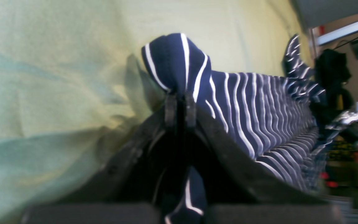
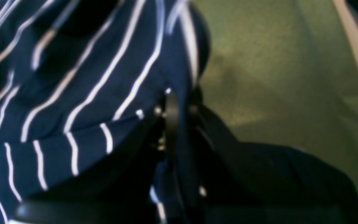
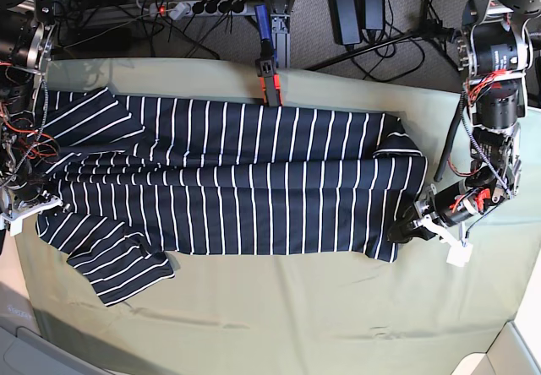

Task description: Fold the T-shirt properly

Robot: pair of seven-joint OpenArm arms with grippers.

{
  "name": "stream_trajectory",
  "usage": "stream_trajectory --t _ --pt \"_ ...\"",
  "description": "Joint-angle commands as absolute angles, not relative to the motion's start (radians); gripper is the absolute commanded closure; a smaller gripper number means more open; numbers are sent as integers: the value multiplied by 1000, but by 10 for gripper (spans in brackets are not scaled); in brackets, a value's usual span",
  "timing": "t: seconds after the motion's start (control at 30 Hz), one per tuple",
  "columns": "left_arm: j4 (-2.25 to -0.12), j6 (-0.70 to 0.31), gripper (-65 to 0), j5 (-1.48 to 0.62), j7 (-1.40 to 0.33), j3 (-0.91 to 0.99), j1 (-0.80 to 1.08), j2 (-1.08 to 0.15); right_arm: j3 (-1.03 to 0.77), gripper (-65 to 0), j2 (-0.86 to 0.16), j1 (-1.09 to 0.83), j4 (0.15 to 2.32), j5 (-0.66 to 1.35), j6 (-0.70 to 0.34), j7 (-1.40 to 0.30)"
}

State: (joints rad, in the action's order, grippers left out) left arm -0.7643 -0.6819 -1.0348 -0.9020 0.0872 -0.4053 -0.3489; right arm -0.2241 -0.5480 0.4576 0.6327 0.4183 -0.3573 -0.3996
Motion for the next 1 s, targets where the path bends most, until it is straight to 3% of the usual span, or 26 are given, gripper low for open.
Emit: stream_trajectory --t 0.0,0.27,0.67,0.97 --pt "-789 -698 0 -1074 -924 90 -432 -361 -226 0 -565 473 653 436 -365 -444" --pt "-904 -698 0 -1282 -1113 87 -421 -400 -227 0 -570 437 819 473 -365 -591" --pt "-1159 -698 0 -1397 -1168 70 -203 -497 -232 0 -641 228 1169 538 -363 -762" --pt "-1339 -698 0 -1402 -1172 71 -80 -585 -337 0 -744 74 1268 611 -364 -809"
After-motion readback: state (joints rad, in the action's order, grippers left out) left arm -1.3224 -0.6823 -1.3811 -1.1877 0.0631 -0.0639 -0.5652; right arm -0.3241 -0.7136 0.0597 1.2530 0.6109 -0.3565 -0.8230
